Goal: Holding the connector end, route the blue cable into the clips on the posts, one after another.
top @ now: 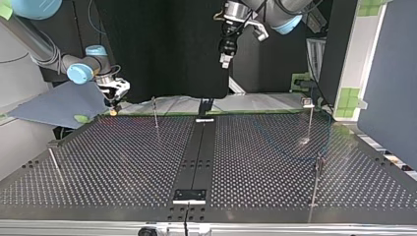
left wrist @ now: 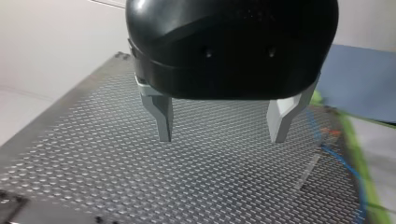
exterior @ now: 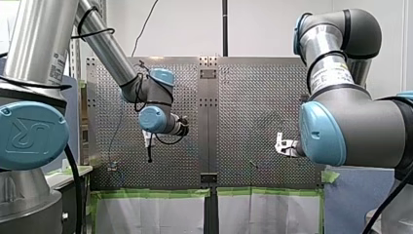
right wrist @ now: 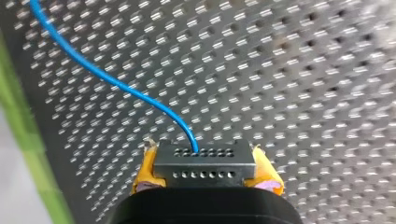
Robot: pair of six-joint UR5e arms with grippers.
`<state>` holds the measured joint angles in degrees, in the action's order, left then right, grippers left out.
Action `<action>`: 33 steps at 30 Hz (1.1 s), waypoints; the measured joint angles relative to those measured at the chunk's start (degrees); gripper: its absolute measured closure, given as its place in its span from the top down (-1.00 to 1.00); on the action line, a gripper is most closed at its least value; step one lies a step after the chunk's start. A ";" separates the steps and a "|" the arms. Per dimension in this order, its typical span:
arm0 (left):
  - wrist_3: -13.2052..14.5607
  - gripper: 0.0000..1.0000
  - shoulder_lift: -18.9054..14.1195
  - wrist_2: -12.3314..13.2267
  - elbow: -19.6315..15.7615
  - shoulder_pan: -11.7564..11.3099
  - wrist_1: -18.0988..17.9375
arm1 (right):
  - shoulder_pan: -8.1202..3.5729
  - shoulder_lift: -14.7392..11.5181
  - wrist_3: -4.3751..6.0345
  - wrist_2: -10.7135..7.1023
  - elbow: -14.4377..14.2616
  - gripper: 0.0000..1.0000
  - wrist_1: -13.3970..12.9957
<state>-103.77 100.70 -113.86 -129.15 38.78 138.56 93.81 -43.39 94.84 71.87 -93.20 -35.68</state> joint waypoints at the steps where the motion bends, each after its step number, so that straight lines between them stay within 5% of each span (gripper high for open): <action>1: 0.45 1.00 0.00 -0.02 -0.44 0.00 -0.10 | 0.07 -0.69 0.33 -0.24 -0.15 -1.00 -0.17; 7: 1.63 1.00 0.03 -0.08 -1.44 0.00 -0.52 | 0.17 -2.53 0.76 -0.95 -0.35 -1.00 -0.43; 33: 1.73 1.00 0.05 -0.08 -1.52 0.00 -0.56 | 0.19 -2.71 0.80 -1.02 -0.36 -1.00 -0.45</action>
<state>-102.04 100.75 -113.94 -130.67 38.78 138.00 94.00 -46.10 95.64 70.85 -93.57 -36.13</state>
